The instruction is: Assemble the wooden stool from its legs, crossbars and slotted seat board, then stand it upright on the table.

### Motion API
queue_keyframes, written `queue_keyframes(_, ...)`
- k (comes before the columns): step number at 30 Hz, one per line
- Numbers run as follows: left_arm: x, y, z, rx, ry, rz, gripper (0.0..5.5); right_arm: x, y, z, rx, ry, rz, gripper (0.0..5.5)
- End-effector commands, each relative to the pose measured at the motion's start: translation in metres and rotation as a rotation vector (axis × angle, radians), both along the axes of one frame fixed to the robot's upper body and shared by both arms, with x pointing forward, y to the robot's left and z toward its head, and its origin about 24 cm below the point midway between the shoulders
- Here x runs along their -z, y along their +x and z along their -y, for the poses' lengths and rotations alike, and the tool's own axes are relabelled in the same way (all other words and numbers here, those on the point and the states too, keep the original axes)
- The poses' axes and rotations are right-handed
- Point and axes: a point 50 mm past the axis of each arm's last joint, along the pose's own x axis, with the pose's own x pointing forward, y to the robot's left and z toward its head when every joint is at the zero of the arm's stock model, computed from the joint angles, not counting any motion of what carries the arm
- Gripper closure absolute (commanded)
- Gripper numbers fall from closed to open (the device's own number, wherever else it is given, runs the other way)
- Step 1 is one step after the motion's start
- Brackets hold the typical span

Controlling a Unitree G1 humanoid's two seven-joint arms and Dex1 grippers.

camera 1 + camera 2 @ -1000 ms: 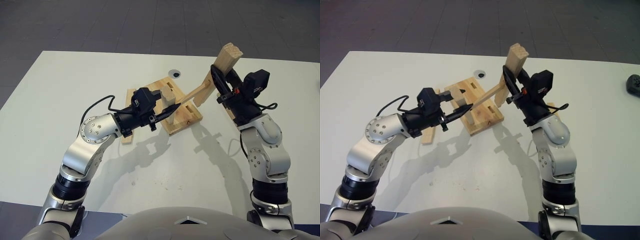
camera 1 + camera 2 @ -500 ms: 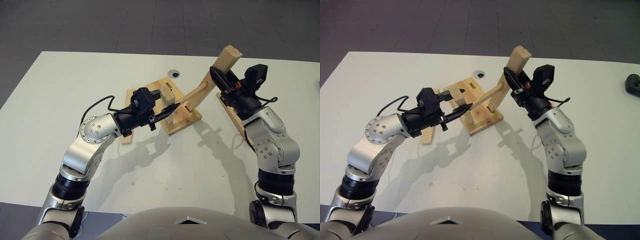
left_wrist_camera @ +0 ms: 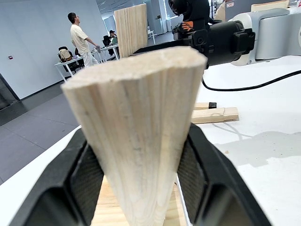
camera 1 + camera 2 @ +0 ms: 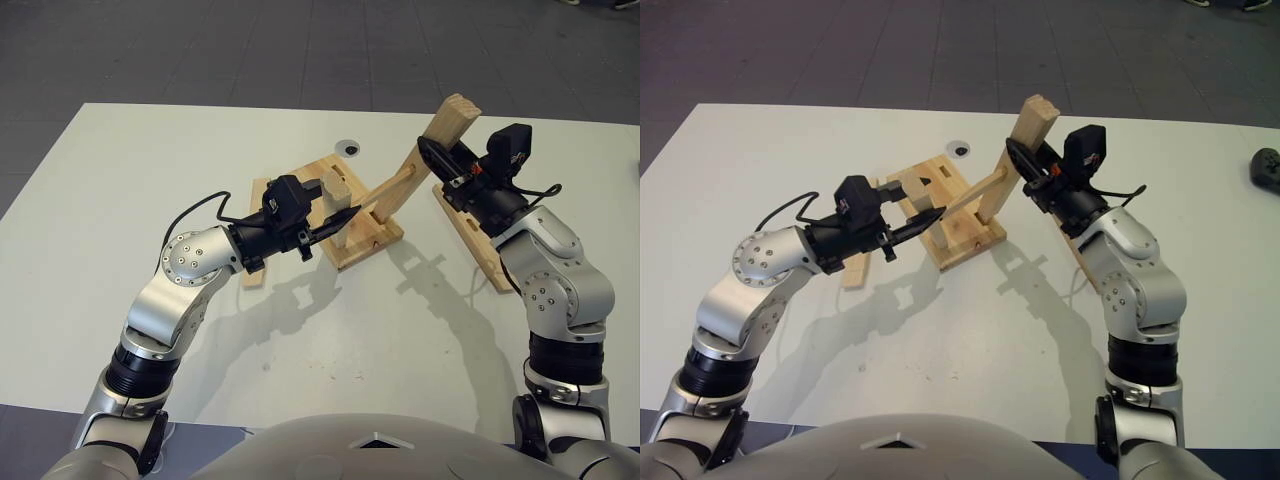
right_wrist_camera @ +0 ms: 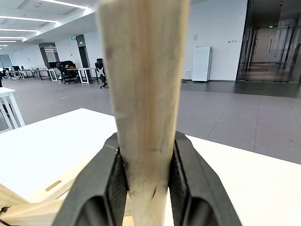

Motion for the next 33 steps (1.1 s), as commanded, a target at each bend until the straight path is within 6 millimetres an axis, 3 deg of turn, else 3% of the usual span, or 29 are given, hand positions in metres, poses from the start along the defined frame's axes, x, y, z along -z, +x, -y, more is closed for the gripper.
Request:
queue_keyframes(1, 0.034, 0.000, -0.004, -0.011, 0.133, -0.144, 3.46, 0.025, -0.004, -0.013, -0.107, -0.044, -0.167, 4.48)
queue_keyframes(7, 0.036, -0.001, -0.004, -0.015, 0.135, -0.148, 3.46, 0.021, -0.004, -0.003, -0.106, 0.018, -0.226, 4.48)
queue_keyframes(18, 0.036, 0.001, -0.005, -0.018, 0.137, -0.145, 3.46, 0.006, -0.001, 0.006, -0.145, -0.058, -0.285, 4.48)
queue_keyframes(23, 0.038, 0.002, -0.006, -0.016, 0.140, -0.150, 3.46, -0.013, 0.003, 0.008, -0.145, 0.056, -0.305, 4.48)
queue_keyframes(27, 0.038, 0.002, -0.006, -0.015, 0.140, -0.152, 3.46, -0.019, 0.004, 0.007, -0.131, 0.043, -0.312, 4.48)
queue_keyframes(31, 0.038, 0.003, -0.007, -0.019, 0.147, -0.150, 3.46, -0.014, -0.001, 0.004, -0.129, -0.054, -0.331, 4.48)
queue_keyframes(33, 0.038, 0.003, -0.007, -0.019, 0.152, -0.148, 3.46, 0.001, -0.010, -0.003, -0.149, -0.094, -0.383, 4.48)
